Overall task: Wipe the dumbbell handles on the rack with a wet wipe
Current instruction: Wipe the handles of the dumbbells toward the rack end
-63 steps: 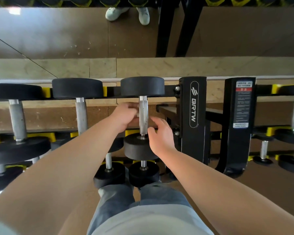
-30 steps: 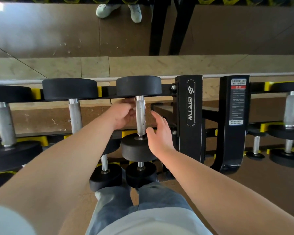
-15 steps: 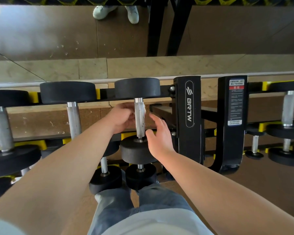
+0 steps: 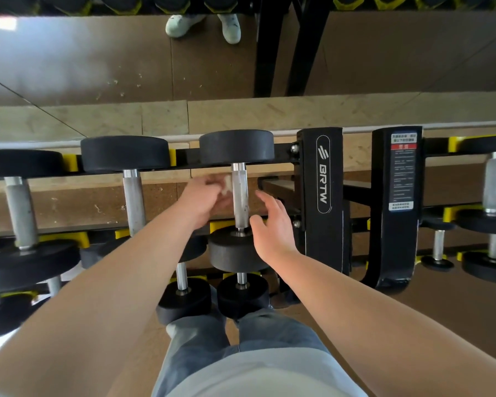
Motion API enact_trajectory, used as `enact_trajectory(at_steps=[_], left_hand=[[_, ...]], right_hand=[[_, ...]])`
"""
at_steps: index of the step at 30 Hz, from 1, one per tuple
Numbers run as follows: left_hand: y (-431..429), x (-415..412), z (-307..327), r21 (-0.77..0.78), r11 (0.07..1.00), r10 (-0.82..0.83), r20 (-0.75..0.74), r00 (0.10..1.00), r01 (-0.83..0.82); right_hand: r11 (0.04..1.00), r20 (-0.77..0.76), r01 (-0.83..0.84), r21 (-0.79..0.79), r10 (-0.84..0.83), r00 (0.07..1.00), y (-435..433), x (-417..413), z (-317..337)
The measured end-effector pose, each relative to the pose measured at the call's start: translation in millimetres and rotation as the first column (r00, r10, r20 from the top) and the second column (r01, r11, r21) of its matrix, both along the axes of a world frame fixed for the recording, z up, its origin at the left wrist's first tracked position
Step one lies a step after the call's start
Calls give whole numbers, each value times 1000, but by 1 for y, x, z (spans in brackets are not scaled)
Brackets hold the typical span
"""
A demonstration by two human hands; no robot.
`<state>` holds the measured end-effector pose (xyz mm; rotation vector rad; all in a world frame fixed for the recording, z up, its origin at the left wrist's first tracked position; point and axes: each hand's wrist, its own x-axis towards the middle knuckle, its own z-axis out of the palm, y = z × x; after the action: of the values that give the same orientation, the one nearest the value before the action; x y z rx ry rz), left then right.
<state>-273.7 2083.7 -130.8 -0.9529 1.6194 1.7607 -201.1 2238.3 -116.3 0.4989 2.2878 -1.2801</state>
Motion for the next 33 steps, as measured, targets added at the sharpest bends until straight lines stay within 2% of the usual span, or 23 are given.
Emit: enact_trajectory(at_steps=[1, 3, 6, 8, 9, 11, 14, 16, 19, 21, 23, 24, 25, 27, 29, 31, 33], left_hand=[[0, -3, 6, 32, 998, 63, -53, 997, -61], [-4, 2, 17, 29, 1000, 8, -157, 988, -4], [-13, 27, 21, -163, 955, -270, -130, 954, 248], [-15, 45, 18, -309, 831, -498, -45, 866, 463], [-15, 51, 16, -358, 780, -554, -14, 832, 513], [-13, 56, 15, -402, 783, -529, -29, 848, 475], [-1, 45, 18, -388, 887, -329, -152, 932, 250], [8, 29, 25, -404, 904, -243, -217, 945, 140], [14, 10, 31, -475, 860, -342, -260, 903, 189], [9, 13, 30, -511, 798, -477, -214, 852, 318], [3, 28, 27, -527, 651, -682, -91, 726, 546], [1, 37, 25, -517, 581, -750, -40, 661, 628], [0, 46, 22, -507, 550, -778, -24, 627, 663], [-3, 58, 19, -523, 573, -762, -57, 645, 631], [-2, 62, 19, -494, 695, -651, -123, 749, 523], [0, 62, 20, -340, 874, -430, -206, 879, 348], [2, 62, 24, -176, 956, -270, -224, 936, 234]], right_hand=[[1000, -4, -2, 4, 2, 1000, 0, 0, 0], [1000, -5, 2, 8, -1, 1000, 0, 0, 0], [1000, -12, 2, 13, -2, 1000, -1, 0, 1], [1000, -15, -1, 21, 1, 1000, -1, 0, 1], [1000, -13, 0, 24, 1, 1000, -1, 0, 1], [1000, -11, 3, 23, -3, 1000, -1, 0, 1], [1000, -18, 2, 16, -1, 1000, 0, 0, 0], [1000, -23, 4, 15, -4, 1000, 0, 1, -1], [1000, -31, 12, 12, -12, 999, 0, 1, -2], [1000, -36, 13, 6, -13, 999, 0, 1, -2], [1000, -43, 12, 10, -11, 999, 0, 1, -1], [1000, -47, 8, 14, -7, 999, 0, 1, -1], [1000, -54, -1, 16, 2, 999, 0, 1, -1], [999, -87, -31, 10, 32, 996, 2, 2, 0], [997, -150, -81, -2, 80, 985, 4, 3, -1], [990, -210, -142, -18, 135, 968, 5, 3, -1], [985, -249, -168, -37, 153, 956, 7, 2, -1]])
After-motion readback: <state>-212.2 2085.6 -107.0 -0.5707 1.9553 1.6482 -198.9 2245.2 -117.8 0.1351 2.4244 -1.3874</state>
